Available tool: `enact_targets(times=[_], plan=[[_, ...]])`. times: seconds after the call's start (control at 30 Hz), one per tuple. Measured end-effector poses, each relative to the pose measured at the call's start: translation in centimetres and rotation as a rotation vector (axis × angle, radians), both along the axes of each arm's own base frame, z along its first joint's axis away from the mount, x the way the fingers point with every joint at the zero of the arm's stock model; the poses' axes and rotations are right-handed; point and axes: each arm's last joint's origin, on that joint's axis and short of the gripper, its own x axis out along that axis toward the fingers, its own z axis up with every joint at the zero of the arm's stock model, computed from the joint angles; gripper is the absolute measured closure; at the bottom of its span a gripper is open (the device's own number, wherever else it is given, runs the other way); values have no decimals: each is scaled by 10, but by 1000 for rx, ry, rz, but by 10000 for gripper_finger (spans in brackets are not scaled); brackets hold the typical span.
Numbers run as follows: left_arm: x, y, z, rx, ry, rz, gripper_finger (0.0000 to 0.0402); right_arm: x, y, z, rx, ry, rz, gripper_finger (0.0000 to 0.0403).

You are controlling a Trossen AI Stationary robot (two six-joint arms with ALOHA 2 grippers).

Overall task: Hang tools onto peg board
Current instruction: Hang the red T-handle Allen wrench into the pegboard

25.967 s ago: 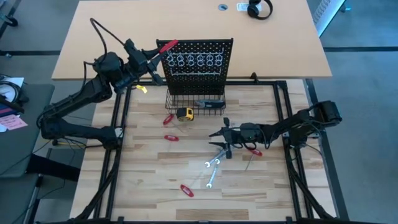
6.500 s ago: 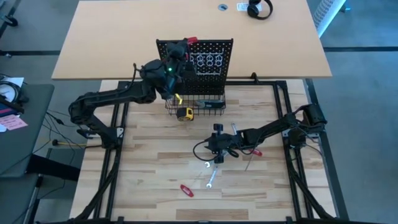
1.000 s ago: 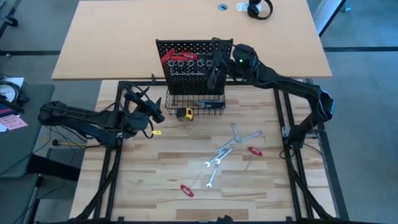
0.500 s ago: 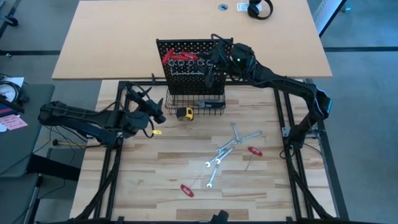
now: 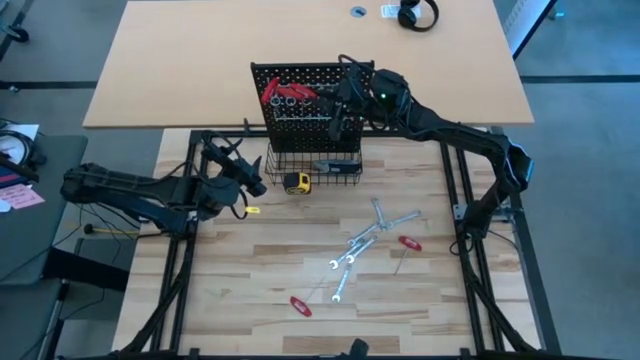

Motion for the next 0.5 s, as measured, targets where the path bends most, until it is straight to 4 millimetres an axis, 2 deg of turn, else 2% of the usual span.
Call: enact_targets(times=[0.13, 0.5], plan=[[0, 0, 0, 0, 0, 0, 96, 0, -1, 2, -6, -17, -8, 344], [0, 0, 0, 1, 2, 0, 96, 0, 0, 11, -83, -104, -8, 349]])
